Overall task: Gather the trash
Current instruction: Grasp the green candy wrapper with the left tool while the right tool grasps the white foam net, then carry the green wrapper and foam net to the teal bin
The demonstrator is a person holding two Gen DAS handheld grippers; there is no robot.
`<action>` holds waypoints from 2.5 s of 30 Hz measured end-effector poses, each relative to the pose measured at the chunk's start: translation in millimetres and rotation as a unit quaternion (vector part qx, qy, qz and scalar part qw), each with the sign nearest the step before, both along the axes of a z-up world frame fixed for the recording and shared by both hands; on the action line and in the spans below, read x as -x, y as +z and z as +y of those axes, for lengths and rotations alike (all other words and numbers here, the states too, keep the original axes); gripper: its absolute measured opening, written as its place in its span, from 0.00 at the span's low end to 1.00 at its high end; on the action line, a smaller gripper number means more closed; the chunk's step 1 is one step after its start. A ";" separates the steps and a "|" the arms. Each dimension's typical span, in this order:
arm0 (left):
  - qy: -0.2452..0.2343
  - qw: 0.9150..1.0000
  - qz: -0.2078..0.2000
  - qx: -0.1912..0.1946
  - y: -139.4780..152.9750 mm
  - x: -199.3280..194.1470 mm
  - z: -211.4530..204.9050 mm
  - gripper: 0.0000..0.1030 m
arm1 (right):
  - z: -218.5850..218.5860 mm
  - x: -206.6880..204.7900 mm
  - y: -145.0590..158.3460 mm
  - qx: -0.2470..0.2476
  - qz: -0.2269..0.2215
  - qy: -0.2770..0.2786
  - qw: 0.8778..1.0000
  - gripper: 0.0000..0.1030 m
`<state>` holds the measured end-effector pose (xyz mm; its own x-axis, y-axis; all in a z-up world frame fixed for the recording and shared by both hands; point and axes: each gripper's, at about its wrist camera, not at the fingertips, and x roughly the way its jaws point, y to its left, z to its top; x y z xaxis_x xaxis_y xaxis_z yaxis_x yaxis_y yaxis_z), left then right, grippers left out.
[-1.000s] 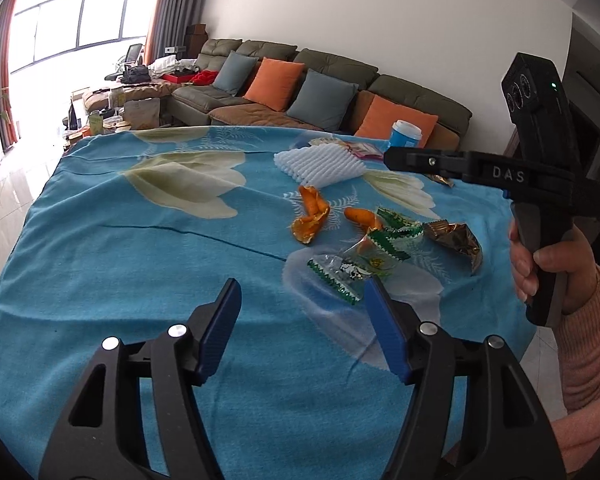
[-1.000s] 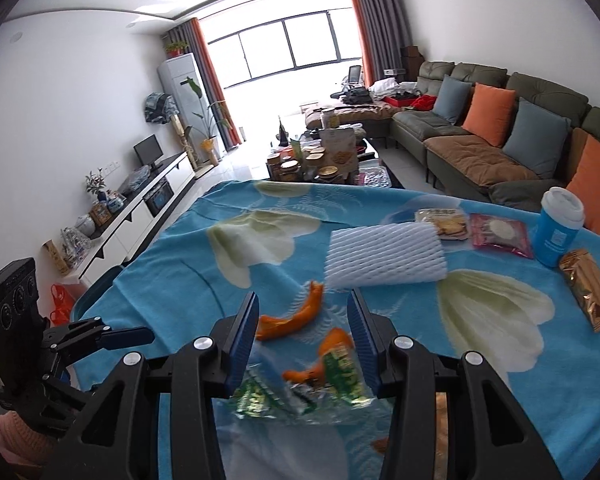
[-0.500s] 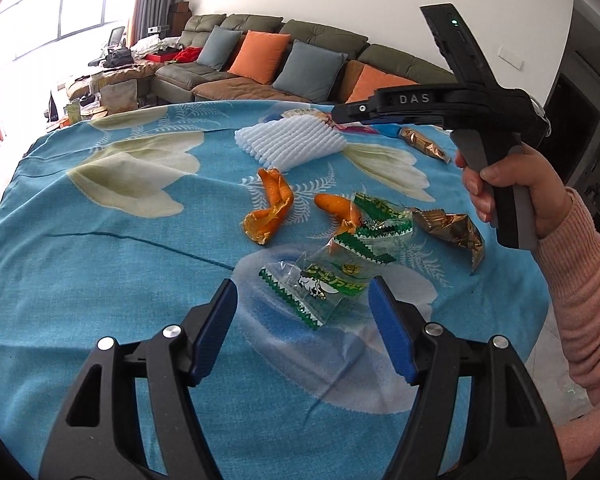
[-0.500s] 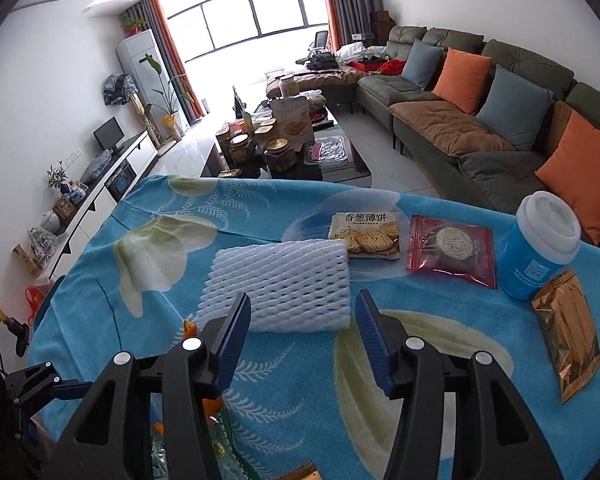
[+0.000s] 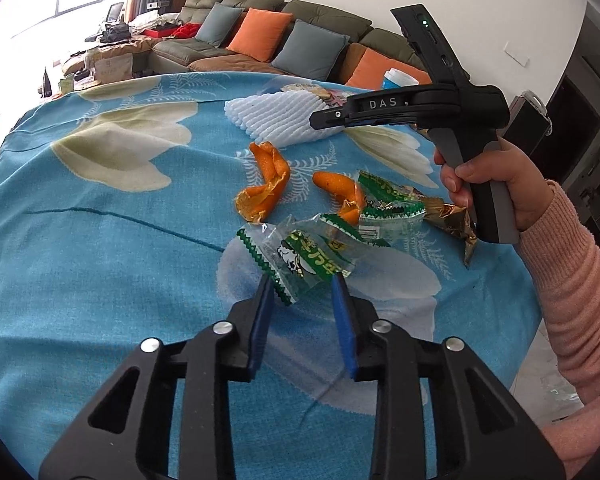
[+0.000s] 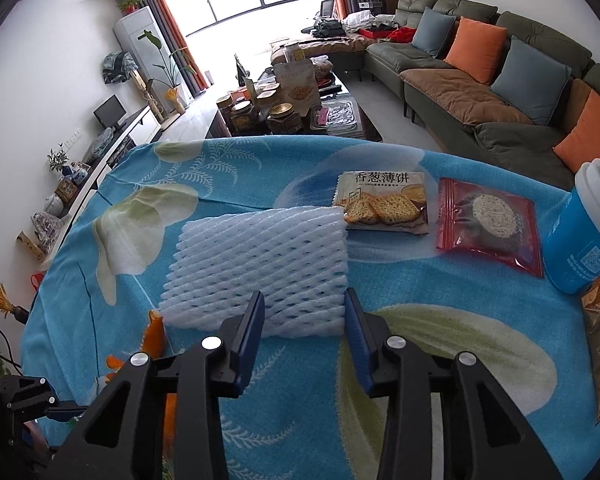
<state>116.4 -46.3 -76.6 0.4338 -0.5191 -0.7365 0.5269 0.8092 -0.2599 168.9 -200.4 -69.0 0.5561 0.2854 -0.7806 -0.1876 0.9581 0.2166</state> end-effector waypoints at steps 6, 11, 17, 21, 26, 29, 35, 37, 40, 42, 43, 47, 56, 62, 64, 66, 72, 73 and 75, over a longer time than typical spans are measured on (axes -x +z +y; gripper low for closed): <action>0.000 1.000 0.002 0.004 0.0 2.3 1.9 0.10 | -1.6 10.4 7.9 0.002 -0.015 0.012 1.000 0.10; 0.006 1.000 -0.006 0.014 3.9 5.8 9.4 0.05 | 2.3 20.9 22.8 0.001 -0.040 0.027 0.999 0.05; 0.014 0.999 -0.018 0.027 12.9 10.8 21.1 0.02 | 8.0 33.3 47.1 0.000 -0.079 0.034 0.996 0.05; 0.013 0.999 -0.024 0.032 17.4 14.5 24.4 0.05 | 8.9 43.1 62.5 -0.008 -0.101 0.037 0.994 0.05; 0.014 0.999 -0.028 0.027 21.5 9.0 17.4 0.44 | 11.5 61.3 76.2 -0.019 -0.124 0.038 0.991 0.05; 0.012 0.999 -0.009 0.031 17.3 -2.4 11.0 0.44 | 10.8 71.2 80.7 -0.029 -0.133 0.039 0.990 0.05; 0.017 0.998 0.046 0.040 -1.3 -19.7 6.4 0.14 | 9.7 88.2 83.7 -0.043 -0.142 0.038 0.988 0.05; 0.018 0.998 0.047 0.045 -1.9 -18.4 9.2 0.07 | 10.6 92.5 83.5 -0.050 -0.143 0.041 0.988 0.05; 0.023 0.998 0.036 0.046 -0.1 -13.5 13.2 0.07 | 15.7 98.9 82.9 -0.058 -0.148 0.046 0.986 0.05; 0.029 0.998 0.027 0.045 3.1 -8.8 18.6 0.07 | 20.5 102.4 83.0 -0.071 -0.150 0.052 0.985 0.05; 0.032 0.998 0.022 0.046 5.5 -5.8 22.1 0.07 | 23.4 105.0 83.0 -0.075 -0.152 0.056 0.984 0.05; 0.055 0.998 -0.001 0.042 19.0 4.7 41.8 0.07 | 38.5 113.5 85.4 -0.098 -0.160 0.076 0.979 0.05; 0.132 0.990 -0.034 0.036 39.7 31.5 114.6 0.07 | 88.2 118.0 74.9 -0.137 -0.153 0.127 0.970 0.05; 0.185 0.981 -0.044 0.030 44.8 49.2 171.0 0.07 | 125.2 114.7 63.8 -0.154 -0.137 0.159 0.965 0.05; 0.203 0.978 -0.047 0.031 45.8 55.3 189.4 0.07 | 137.5 113.8 61.7 -0.158 -0.132 0.170 0.964 0.05; 0.221 0.974 -0.050 0.032 47.5 61.6 206.1 0.07 | 149.9 111.7 59.5 -0.160 -0.127 0.182 0.962 0.05; 0.273 0.960 -0.059 0.030 51.9 77.9 253.3 0.07 | 188.4 106.9 54.1 -0.164 -0.114 0.211 0.957 0.05; 0.282 0.957 -0.061 0.029 52.7 80.4 260.1 0.07 | 194.5 105.6 53.5 -0.165 -0.111 0.216 0.956 0.05; 0.299 0.952 -0.063 0.030 53.8 85.1 275.9 0.07 | 206.3 104.1 52.6 -0.164 -0.109 0.227 0.954 0.05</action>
